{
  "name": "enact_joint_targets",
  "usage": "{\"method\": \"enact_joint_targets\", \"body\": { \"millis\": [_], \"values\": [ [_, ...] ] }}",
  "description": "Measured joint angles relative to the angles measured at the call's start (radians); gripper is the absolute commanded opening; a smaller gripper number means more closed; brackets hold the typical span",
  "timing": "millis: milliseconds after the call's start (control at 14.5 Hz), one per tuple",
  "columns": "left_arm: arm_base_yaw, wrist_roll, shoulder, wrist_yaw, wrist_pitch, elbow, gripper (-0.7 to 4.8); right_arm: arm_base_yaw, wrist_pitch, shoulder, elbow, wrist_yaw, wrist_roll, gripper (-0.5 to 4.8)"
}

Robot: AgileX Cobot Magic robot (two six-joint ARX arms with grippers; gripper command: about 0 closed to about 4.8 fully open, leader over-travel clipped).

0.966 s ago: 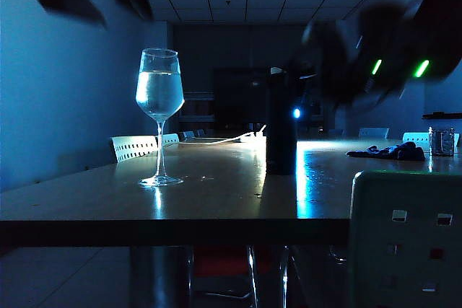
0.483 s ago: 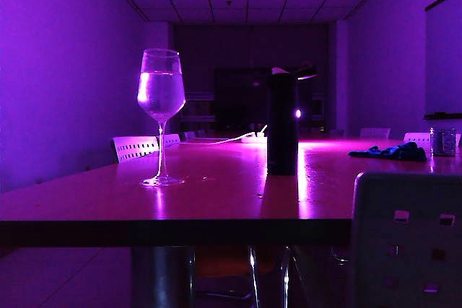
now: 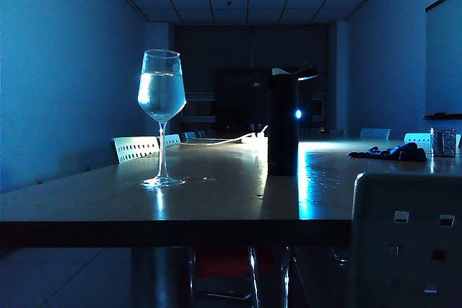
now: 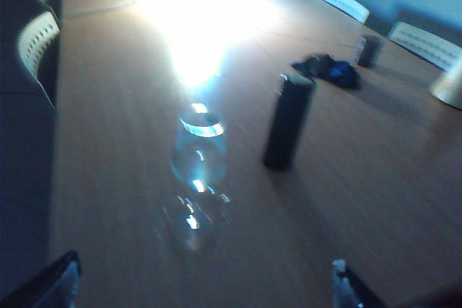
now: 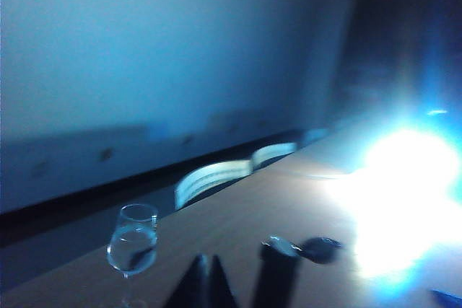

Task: Pick up the black thermos cup, pour some water from it into the stemmed glass, and then put the thermos cup back on the table.

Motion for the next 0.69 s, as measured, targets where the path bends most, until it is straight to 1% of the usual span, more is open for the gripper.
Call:
{"method": "enact_joint_targets", "body": {
  "millis": [69, 138, 207, 276, 345, 414, 483, 552, 621, 690],
  "values": [
    [0.0, 0.0, -0.046, 0.025, -0.065, 0.0, 3.92, 0.0, -0.116, -0.101, -0.002, 0.02, 0.013, -0.04],
    [0.0, 0.0, -0.087, 0.029, -0.181, -0.001, 3.09, 0.0, -0.276, -0.25, -0.002, 0.022, 0.024, -0.04],
    [0.0, 0.0, -0.111, 0.029, -0.27, -0.002, 1.99, 0.0, -0.362, -0.337, -0.002, 0.025, 0.026, -0.04],
    [0.0, 0.0, -0.129, 0.029, -0.338, -0.006, 1.2, 0.0, -0.448, -0.414, -0.003, 0.039, 0.026, -0.04],
    [0.0, -0.001, -0.146, 0.029, -0.374, -0.019, 1.0, 0.0, -0.502, -0.468, -0.01, 0.056, 0.026, -0.04],
    [0.0, -0.003, -0.165, 0.04, -0.393, -0.045, 0.67, 0.002, -0.543, -0.464, -0.006, 0.064, 0.033, -0.04],
    [-0.002, -0.003, -0.184, 0.065, -0.386, -0.086, 0.37, 0.002, -0.59, -0.464, -0.019, 0.058, 0.04, -0.04],
    [-0.001, -0.003, -0.219, 0.09, -0.388, -0.156, -0.06, 0.0, -0.58, -0.465, -0.065, 0.04, 0.042, -0.04],
    [-0.002, -0.009, -0.285, 0.099, -0.368, -0.267, -0.06, 0.0, -0.537, -0.466, -0.164, 0.014, 0.047, -0.04],
    [-0.002, -0.048, -0.33, 0.098, -0.278, -0.352, -0.06, 0.0, -0.451, -0.466, -0.24, -0.012, 0.053, -0.04]
  ]
}}
